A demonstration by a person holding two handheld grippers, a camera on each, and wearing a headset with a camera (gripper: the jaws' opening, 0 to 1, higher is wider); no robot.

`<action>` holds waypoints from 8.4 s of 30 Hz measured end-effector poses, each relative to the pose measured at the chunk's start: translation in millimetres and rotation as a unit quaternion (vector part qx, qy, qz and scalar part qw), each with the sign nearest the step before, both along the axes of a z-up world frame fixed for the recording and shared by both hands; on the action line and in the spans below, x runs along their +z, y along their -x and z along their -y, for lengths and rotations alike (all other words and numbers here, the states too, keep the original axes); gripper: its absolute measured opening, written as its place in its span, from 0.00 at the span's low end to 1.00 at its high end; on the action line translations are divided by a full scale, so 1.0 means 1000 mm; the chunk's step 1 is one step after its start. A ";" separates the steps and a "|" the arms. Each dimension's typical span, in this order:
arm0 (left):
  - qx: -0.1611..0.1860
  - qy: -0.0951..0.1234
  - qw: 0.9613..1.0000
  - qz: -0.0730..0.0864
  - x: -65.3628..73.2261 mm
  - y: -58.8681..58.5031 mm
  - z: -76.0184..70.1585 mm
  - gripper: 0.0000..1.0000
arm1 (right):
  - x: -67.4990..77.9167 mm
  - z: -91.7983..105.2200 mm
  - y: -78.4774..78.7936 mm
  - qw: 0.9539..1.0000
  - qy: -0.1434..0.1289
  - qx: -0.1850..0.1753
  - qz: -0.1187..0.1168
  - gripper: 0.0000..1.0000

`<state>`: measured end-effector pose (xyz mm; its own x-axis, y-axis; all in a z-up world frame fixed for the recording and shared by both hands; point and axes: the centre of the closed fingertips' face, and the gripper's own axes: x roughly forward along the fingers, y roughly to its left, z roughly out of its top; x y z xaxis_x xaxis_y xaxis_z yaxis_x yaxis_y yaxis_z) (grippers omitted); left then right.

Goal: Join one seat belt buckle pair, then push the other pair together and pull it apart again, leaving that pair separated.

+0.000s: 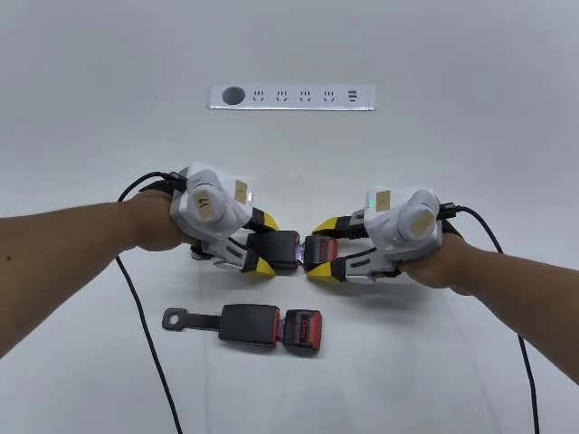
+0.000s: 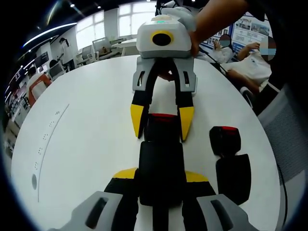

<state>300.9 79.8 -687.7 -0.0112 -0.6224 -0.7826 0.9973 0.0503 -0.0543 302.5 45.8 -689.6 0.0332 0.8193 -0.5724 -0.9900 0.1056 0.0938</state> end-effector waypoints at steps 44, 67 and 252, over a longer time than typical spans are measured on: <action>-0.009 -0.003 1.000 0.000 -0.002 -0.002 -0.002 0.35 | 0.003 0.006 0.000 1.000 0.008 0.002 0.001 0.35; -0.012 -0.012 1.000 0.003 -0.002 -0.002 -0.003 0.35 | 0.001 0.029 -0.001 1.000 0.016 -0.004 0.000 0.35; 0.459 0.199 0.861 0.089 0.132 0.154 -0.179 1.00 | 0.129 0.108 0.146 0.870 -0.068 -0.472 0.128 0.99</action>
<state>146.5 258.6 -555.8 0.7260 -0.5250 -0.4443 0.5420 0.8344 -0.1004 156.8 -62.2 -560.7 0.8398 0.4173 -0.3474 -0.4583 0.8878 -0.0416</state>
